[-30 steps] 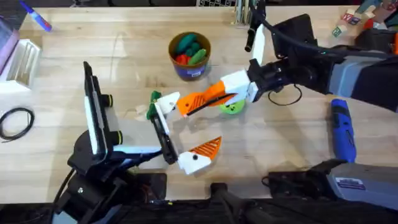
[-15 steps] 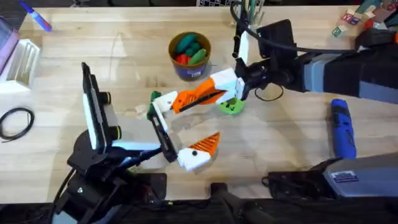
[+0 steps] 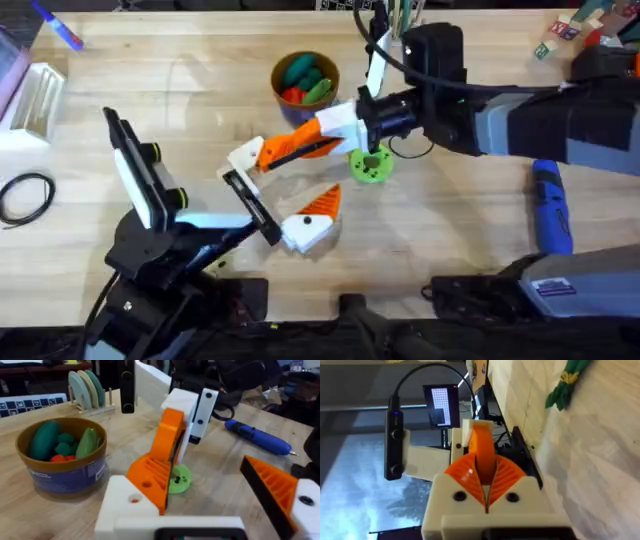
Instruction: Pick up the gripper from the table and insert it into the empty holder that is missing its gripper. Then pick up a screw, insert it into the mounting hole, and use the screwdriver to tighten it. Finally, clean up the table by picking up the vegetable and placing it into the bucket.
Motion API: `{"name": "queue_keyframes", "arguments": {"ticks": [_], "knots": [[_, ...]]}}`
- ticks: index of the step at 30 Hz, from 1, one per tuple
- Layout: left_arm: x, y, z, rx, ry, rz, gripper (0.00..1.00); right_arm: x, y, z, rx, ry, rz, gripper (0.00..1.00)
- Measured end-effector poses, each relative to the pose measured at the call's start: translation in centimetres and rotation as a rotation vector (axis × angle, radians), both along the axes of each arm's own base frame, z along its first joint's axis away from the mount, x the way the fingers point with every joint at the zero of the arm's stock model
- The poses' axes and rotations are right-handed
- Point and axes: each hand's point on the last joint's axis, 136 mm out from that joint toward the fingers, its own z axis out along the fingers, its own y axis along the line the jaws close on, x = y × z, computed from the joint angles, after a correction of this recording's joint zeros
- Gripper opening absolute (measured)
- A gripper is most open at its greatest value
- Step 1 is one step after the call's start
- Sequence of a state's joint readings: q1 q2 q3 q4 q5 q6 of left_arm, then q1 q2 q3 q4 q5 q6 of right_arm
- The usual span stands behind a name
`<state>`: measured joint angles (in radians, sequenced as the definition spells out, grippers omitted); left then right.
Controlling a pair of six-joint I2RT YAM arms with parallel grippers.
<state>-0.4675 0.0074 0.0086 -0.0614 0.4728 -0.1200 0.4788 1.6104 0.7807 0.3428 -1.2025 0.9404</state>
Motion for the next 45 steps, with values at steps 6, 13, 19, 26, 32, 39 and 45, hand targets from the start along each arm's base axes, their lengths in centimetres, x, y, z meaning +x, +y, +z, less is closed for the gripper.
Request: {"name": "queue_keyframes", "arguments": {"ticks": [6, 13, 19, 26, 32, 39, 45], "knots": [[0.5, 0.4, 0.0, 0.004, -0.003, 0.035, 0.987, 0.3, 0.5, 0.3, -0.003, 0.010, -0.022, 0.008], [-0.2, -0.1, 0.1, 0.002, -0.008, -0.010, 0.987, -0.3, 1.2, 0.3, -0.017, 0.089, -0.016, 0.008], [-0.1, -0.1, 0.0, -0.003, 0.002, -0.006, 0.987, -0.3, 1.9, -0.1, -0.031, 0.074, -0.032, 0.008], [0.4, 0.3, 0.0, -0.010, 0.016, 0.027, 0.986, 0.0, 2.6, -0.4, -0.039, 0.040, -0.060, 0.008], [0.3, 0.2, 0.0, -0.012, 0.019, 0.022, 0.986, 0.1, 2.7, -0.4, -0.031, -0.013, -0.053, 0.008], [-0.1, -0.1, 0.0, -0.014, 0.020, -0.004, 0.985, 0.1, 2.5, -0.4, -0.024, -0.040, -0.042, 0.008], [-0.1, -0.1, 0.0, -0.014, 0.020, -0.005, 0.987, 0.1, 2.5, -0.4, -0.022, -0.048, -0.039, 0.008]]}}
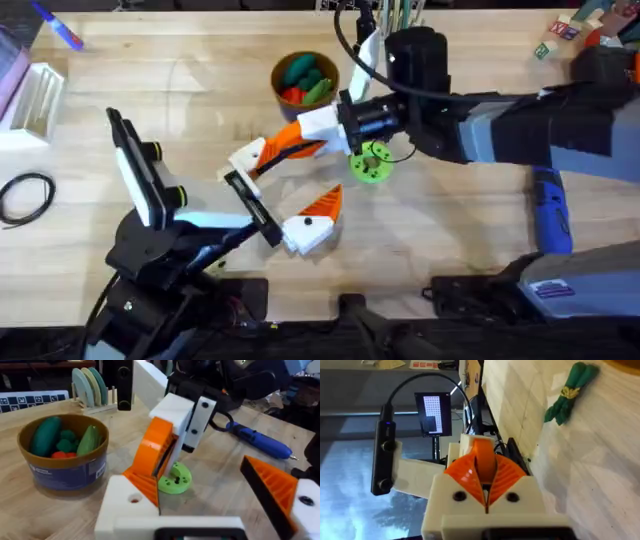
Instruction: Pick up the gripper from the table and insert it into the empty holder that is missing its gripper. Then pick up a screw, insert it into the mounting hole, and use the screwdriver to tighten it. Finally, clean up the table by picking up the vegetable and placing it into the bucket.
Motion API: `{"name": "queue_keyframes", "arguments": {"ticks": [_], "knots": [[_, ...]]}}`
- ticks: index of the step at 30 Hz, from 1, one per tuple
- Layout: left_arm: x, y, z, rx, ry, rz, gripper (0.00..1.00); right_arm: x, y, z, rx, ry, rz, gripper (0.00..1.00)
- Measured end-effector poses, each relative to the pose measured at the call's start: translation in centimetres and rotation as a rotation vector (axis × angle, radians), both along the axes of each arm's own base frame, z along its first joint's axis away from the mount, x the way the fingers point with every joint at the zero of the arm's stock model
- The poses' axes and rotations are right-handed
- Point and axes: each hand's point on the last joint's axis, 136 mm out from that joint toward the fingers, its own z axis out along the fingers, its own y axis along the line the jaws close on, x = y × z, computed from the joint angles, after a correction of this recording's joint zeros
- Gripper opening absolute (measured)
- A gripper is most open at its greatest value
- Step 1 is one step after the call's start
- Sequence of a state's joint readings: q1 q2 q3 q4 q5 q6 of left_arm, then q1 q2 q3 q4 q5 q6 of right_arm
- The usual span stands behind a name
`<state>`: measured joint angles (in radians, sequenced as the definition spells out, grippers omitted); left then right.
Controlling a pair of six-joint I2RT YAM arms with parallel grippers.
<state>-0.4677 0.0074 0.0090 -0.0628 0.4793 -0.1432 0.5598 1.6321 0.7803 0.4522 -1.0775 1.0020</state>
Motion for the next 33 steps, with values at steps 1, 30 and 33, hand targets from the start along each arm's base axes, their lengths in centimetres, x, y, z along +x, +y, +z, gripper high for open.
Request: {"name": "queue_keyframes", "arguments": {"ticks": [1, 30, 33], "knots": [[0.0, 0.0, 0.0, 0.000, 0.000, 0.000, 0.987, 0.0, 0.0, 0.0, 0.001, -0.002, 0.001, 0.008], [-4.2, -2.4, 0.1, -0.019, 0.020, -0.270, 0.985, -0.9, -0.9, -0.2, 0.069, -0.020, 0.109, 0.951], [-4.3, -2.4, 0.1, -0.020, 0.021, -0.276, 0.986, 0.3, -1.6, -0.1, 0.071, -0.036, 0.072, 0.954]]}}
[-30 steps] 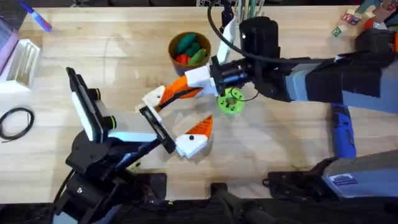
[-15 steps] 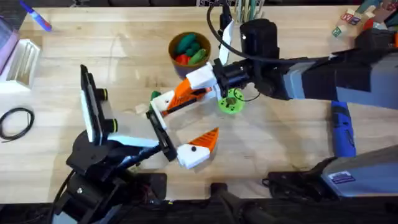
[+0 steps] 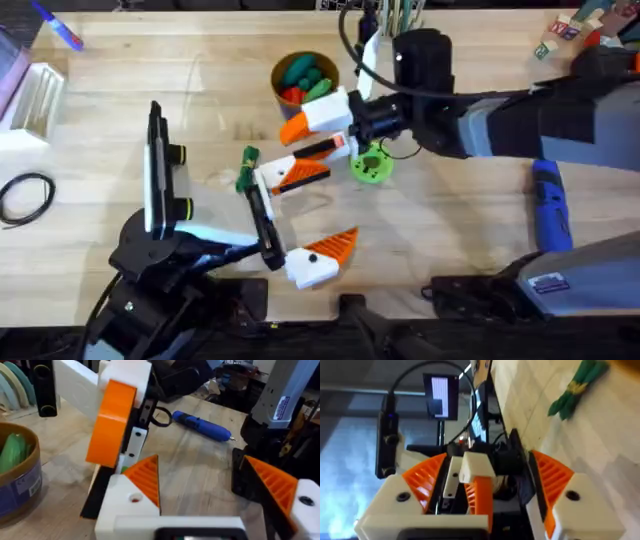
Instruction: Pick up the gripper from the table and insert it into the empty holder that is missing its gripper. Then pick up a screw, insert it into the mounting hole, and use the screwdriver to tighten it. Finally, clean up the table by picking up the vegetable and placing it into the bucket.
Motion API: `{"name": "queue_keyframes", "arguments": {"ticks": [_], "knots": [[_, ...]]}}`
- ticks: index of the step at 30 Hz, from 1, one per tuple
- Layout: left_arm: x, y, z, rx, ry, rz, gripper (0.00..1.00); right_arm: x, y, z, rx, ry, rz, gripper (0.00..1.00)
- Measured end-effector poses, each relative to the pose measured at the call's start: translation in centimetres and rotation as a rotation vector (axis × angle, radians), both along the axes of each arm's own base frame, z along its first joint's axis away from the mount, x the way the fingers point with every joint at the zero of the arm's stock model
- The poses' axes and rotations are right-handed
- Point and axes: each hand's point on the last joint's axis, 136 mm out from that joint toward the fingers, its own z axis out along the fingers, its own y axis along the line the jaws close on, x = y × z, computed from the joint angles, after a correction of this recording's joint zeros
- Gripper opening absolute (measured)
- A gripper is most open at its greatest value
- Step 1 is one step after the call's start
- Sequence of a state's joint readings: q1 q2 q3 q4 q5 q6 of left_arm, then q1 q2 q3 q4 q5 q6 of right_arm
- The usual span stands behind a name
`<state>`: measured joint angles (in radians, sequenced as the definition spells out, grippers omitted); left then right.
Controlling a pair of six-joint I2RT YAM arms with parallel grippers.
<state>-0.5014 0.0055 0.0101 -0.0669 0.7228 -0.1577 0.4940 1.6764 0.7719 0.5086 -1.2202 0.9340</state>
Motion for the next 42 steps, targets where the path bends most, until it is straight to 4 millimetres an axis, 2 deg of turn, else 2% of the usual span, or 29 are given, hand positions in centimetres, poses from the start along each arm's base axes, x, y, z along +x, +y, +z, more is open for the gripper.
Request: {"name": "queue_keyframes", "arguments": {"ticks": [5, 8, 12, 17, 21, 27, 35, 39, 42], "knots": [[-0.1, 0.0, 0.0, 0.000, 0.000, -0.006, 0.986, 3.4, -2.0, -0.2, -0.016, -0.087, -0.131, 0.956], [-0.2, -0.1, 0.0, 0.000, 0.001, -0.010, 0.986, 5.3, -3.4, 0.7, -0.022, -0.186, -0.211, 0.956], [-0.2, -0.1, 0.0, -0.001, 0.001, -0.013, 0.986, 6.1, -5.6, 1.4, -0.101, -0.275, -0.301, 0.957], [-0.2, -0.1, 0.0, -0.001, 0.001, -0.014, 0.986, 4.4, -8.8, -1.3, -0.363, -0.303, -0.346, 0.959], [-0.2, -0.1, 0.0, -0.001, 0.001, -0.015, 0.985, 2.6, -11.1, -3.0, -0.610, -0.426, -0.307, 0.959], [-0.2, -0.1, 0.0, -0.001, 0.001, -0.014, 0.987, 0.1, -12.2, -5.6, -0.885, -0.623, -0.141, 0.949], [-0.1, 0.0, 0.0, 0.000, 0.000, -0.006, 0.985, 0.0, -12.5, -8.5, -1.035, -0.699, -0.038, 0.569], [0.0, 0.0, 0.0, 0.000, 0.000, 0.002, 0.985, 0.1, -12.9, -9.6, -1.072, -0.685, -0.017, 0.465], [0.1, 0.0, 0.0, 0.000, -0.001, 0.006, 0.985, 0.1, -12.6, -10.1, -1.079, -0.688, -0.003, 0.427]]}}
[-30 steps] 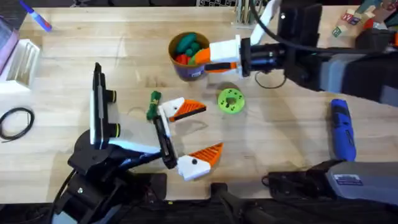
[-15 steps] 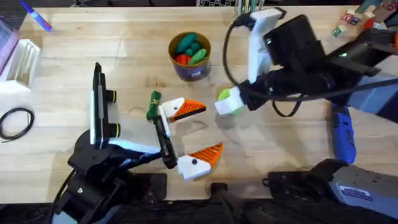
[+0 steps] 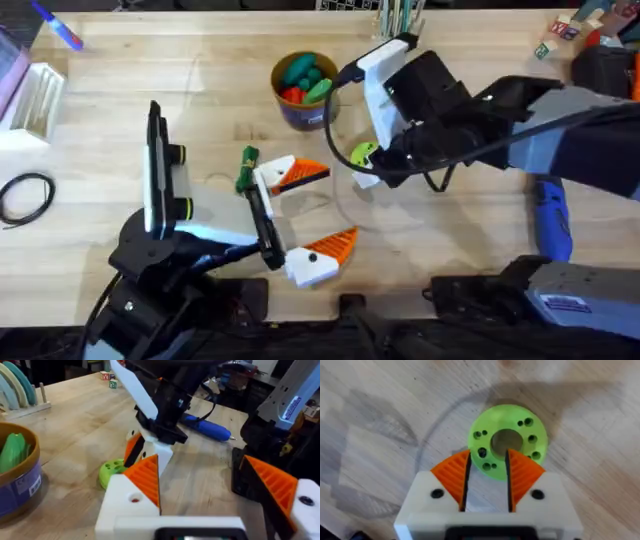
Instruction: Pick up the gripper from the table and insert it into the empty holder that is missing its gripper. Then pick up a screw, insert it into the mounting hole, and use the screwdriver to tighten it. Finally, clean up the table by picking up the vegetable and placing it into the bucket.
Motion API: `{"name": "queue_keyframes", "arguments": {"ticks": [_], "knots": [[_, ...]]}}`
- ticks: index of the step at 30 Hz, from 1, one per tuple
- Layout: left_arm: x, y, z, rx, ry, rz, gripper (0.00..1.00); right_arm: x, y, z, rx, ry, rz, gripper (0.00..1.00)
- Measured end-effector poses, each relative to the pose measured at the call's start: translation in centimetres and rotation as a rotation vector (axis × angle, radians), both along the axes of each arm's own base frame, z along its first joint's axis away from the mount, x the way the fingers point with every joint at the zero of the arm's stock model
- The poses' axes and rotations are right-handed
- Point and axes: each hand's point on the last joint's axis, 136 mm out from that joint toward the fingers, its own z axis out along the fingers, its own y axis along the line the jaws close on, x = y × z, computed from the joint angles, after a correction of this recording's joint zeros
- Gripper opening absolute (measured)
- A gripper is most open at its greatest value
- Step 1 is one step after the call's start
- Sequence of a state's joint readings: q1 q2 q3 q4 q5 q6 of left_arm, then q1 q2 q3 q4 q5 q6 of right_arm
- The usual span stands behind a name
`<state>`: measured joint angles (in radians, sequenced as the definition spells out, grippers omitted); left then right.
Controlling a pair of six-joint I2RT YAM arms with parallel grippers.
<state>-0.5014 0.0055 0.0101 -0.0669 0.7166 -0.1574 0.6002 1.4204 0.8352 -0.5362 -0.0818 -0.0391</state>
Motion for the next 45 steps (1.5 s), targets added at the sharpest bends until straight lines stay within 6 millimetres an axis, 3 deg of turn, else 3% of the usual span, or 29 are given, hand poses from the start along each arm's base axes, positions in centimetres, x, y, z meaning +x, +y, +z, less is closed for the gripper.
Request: {"name": "queue_keyframes", "arguments": {"ticks": [12, 16, 23, 30, 38, 41, 45], "knots": [[0.0, 0.0, 0.0, 0.000, 0.000, 0.003, 0.986, -0.2, 1.4, -0.5, -0.003, -0.015, 0.052, 0.157], [0.0, 0.0, 0.0, 0.000, 0.000, 0.003, 0.985, -0.1, 1.4, -0.5, -0.005, -0.019, 0.053, 0.012], [0.0, 0.0, 0.0, 0.000, 0.000, 0.003, 0.986, 0.8, 0.5, -0.2, -0.057, -0.064, 0.027, 0.007], [0.0, 0.0, 0.0, 0.000, 0.000, 0.003, 0.985, 3.4, 0.5, 2.0, -0.086, -0.164, -0.013, 0.007], [0.0, 0.0, 0.0, 0.000, 0.000, 0.003, 0.985, 3.0, -1.3, 2.1, -0.149, -0.124, -0.035, 0.007], [0.0, 0.0, 0.0, 0.000, 0.000, 0.003, 0.986, 3.4, -1.1, 3.7, -0.158, -0.118, -0.028, 0.006], [0.0, 0.0, 0.0, 0.000, 0.000, 0.003, 0.987, 4.5, -0.2, 8.1, -0.141, -0.153, -0.012, 0.006]]}}
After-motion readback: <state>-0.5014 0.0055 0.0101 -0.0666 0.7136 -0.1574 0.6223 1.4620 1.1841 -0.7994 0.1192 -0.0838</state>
